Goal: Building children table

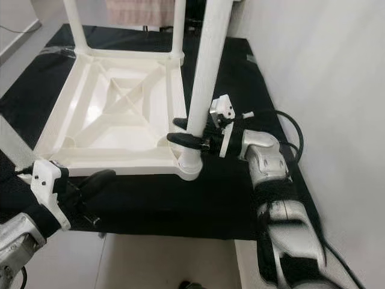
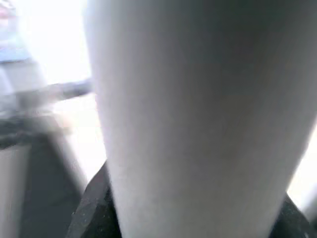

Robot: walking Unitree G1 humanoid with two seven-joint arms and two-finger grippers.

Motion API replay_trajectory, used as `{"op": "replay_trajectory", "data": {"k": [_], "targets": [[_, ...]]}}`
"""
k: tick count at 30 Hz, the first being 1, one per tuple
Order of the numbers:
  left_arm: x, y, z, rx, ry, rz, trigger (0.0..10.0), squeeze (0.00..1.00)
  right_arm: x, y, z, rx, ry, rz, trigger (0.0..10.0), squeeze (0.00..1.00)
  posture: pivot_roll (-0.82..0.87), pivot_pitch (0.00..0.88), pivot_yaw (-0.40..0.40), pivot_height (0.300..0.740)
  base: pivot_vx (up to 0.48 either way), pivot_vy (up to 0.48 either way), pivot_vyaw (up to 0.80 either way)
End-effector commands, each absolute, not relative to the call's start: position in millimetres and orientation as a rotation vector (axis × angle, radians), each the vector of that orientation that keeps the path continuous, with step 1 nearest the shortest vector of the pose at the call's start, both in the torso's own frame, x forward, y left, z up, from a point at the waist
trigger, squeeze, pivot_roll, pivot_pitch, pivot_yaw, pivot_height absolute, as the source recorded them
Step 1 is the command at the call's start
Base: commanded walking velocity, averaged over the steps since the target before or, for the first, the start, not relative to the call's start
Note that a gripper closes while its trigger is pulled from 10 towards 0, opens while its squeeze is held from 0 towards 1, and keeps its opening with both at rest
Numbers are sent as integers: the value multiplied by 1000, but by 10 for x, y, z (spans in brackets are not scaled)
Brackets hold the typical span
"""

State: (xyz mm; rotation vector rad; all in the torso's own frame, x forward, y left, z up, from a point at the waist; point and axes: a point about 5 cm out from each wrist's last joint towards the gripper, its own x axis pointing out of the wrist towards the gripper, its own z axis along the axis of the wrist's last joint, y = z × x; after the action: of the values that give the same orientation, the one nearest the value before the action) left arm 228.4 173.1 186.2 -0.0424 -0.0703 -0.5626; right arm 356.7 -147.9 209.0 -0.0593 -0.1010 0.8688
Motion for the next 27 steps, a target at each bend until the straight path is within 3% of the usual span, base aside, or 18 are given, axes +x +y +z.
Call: {"op": "replay_trajectory", "data": {"k": [1,2,3,4,8,12,13,14,15,16,22,25,26,27], "targets": [[2275,1732,1859,-51,-66,-574,10000,0,3558,-1594,1730,-76,99,689,0,0,45,199,-99,740,0,0,0],[2289,1755,1863,-51,-66,-573,10000,0,3375,-1456,1577,-143,128,525,0,0,30,198,-79,740,0,0,0],[2289,1755,1863,-51,-66,-573,10000,0,3375,-1456,1577,-143,128,525,0,0,30,198,-79,740,0,0,0],[2321,1774,1853,-47,-62,-574,10000,0,3264,-1292,1515,-189,120,437,0,0,28,174,-58,740,0,0,0],[2397,1785,1832,-39,-55,-576,10000,0,3323,-995,1525,-189,74,478,0,0,45,160,-68,740,0,0,0],[2406,1785,1830,-38,-55,-574,10000,0,3350,-970,1524,-183,76,482,0,0,45,160,-68,740,0,0,0],[2411,1789,1823,-35,-57,-564,10000,0,3386,-937,1517,-184,87,471,3882,0,60,152,-77,740,0,0,0],[2411,1789,1823,-35,-57,-564,10000,0,3386,-937,1517,-184,87,471,3882,0,60,152,-77,740,0,0,0],[2414,1792,1818,-33,-58,-558,10000,0,3378,-882,1536,-150,90,482,10000,0,66,148,-77,740,0,0,0],[2415,1792,1816,-32,-57,-557,10000,0,3369,-840,1567,-108,85,503,10000,1000,63,147,-73,740,0,0,0],[2408,1783,1820,-34,-57,-565,10000,0,3366,-792,1794,-32,-10,625,10000,1000,65,152,-74,740,0,0,0],[2394,1772,1823,-37,-59,-567,10000,0,3389,-833,1878,-24,-34,806,10000,1000,73,157,-80,740,0,0,0],[2388,1767,1823,-38,-60,-569,10000,0,3386,-870,1898,-42,-43,927,10000,584,76,158,-81,740,0,0,0],[2384,1763,1823,-38,-60,-569,10000,0,3396,-923,1912,-66,-47,1013,10000,0,76,158,-81,740,0,0,0]]}}
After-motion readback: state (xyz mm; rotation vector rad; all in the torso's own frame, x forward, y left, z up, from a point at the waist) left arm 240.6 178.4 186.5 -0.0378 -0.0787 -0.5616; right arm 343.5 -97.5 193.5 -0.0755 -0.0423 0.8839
